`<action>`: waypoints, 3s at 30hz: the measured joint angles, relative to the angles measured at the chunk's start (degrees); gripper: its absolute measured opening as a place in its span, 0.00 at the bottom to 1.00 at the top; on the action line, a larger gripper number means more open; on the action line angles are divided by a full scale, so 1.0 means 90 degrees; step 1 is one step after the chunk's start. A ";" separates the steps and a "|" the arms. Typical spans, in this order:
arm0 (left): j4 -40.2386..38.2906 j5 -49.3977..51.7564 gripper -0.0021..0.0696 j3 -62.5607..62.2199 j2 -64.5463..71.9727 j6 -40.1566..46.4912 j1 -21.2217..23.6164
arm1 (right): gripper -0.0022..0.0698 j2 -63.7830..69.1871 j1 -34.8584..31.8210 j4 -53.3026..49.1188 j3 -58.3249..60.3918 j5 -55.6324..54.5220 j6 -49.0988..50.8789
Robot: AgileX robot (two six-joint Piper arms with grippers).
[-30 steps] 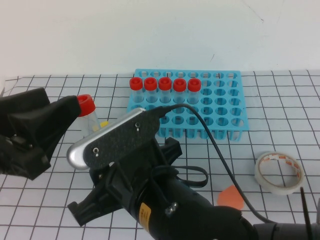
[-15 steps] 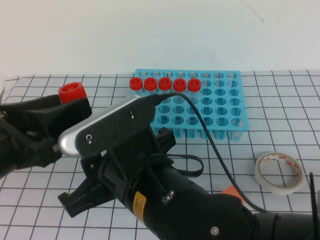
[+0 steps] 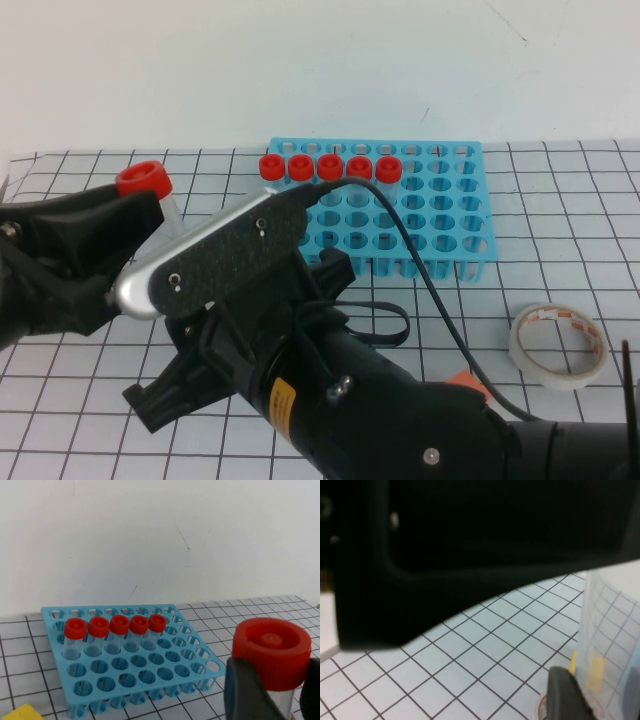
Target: Place the test tubes
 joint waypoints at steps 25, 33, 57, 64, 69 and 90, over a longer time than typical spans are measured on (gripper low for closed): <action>-0.0260 -0.0089 0.58 0.0000 0.0000 0.0470 0.0000 | 0.36 0.0000 -0.0059 0.0067 0.0000 -0.0219 -0.0187; -0.0331 -0.0547 0.65 0.0000 0.0034 0.0399 0.0000 | 0.36 0.0011 0.0057 -0.0106 0.0000 -0.0834 -0.0549; -0.0329 -0.0114 0.62 0.0000 0.0034 0.0165 0.0000 | 0.36 0.0011 0.0057 -0.0105 0.0000 -0.0557 -0.0596; -0.0034 -0.0058 0.60 0.0000 0.0155 -0.0161 0.0000 | 0.36 0.0011 0.0057 -0.0105 0.0000 -0.0404 -0.0490; -0.0034 -0.0048 0.48 0.0000 0.0207 -0.0200 0.0000 | 0.36 0.0011 0.0057 -0.0105 0.0000 -0.0394 -0.0487; -0.0032 0.0148 0.36 0.0000 0.0207 0.0154 0.0000 | 0.73 -0.0324 0.0058 -0.0140 0.0000 -0.0530 0.0534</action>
